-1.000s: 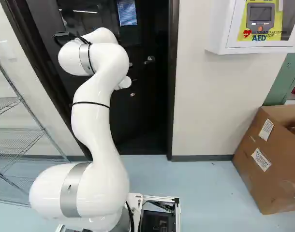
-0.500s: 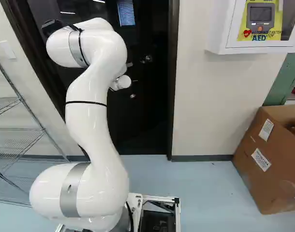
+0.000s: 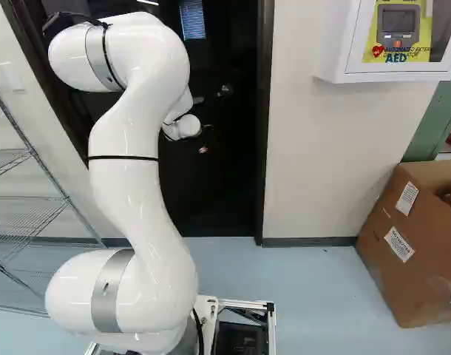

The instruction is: Open the door and move inside

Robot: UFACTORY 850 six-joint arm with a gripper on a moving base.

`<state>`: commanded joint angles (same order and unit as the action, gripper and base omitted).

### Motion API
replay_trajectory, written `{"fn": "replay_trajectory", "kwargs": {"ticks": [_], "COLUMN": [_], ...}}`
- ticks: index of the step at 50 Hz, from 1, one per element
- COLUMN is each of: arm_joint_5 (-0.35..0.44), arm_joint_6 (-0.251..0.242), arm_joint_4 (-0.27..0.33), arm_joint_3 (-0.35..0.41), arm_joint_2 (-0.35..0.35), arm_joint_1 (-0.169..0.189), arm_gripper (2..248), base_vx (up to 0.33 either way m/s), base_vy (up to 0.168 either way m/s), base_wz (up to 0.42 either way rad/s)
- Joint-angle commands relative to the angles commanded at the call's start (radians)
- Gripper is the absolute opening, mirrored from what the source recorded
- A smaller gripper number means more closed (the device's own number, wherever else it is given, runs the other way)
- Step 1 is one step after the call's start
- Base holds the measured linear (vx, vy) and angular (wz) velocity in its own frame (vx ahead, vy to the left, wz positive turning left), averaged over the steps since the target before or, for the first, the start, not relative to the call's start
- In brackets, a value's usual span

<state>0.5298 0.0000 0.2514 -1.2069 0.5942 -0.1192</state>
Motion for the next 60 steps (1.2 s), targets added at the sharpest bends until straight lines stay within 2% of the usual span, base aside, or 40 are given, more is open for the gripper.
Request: {"fn": "replay_trajectory", "kwargs": {"ticks": [44, 60], "arm_joint_5": [0.001, 0.036], "arm_joint_6": [0.0, 0.0], "arm_joint_4": [-0.11, -0.149], "arm_joint_3": [0.266, 0.357], "arm_joint_2": [-0.205, -0.28], "arm_joint_1": [0.029, 0.041], "arm_gripper": [247, 247], "base_vx": [0.0, 0.0], "base_vy": [0.0, 0.0], "base_wz": [0.0, 0.0]}}
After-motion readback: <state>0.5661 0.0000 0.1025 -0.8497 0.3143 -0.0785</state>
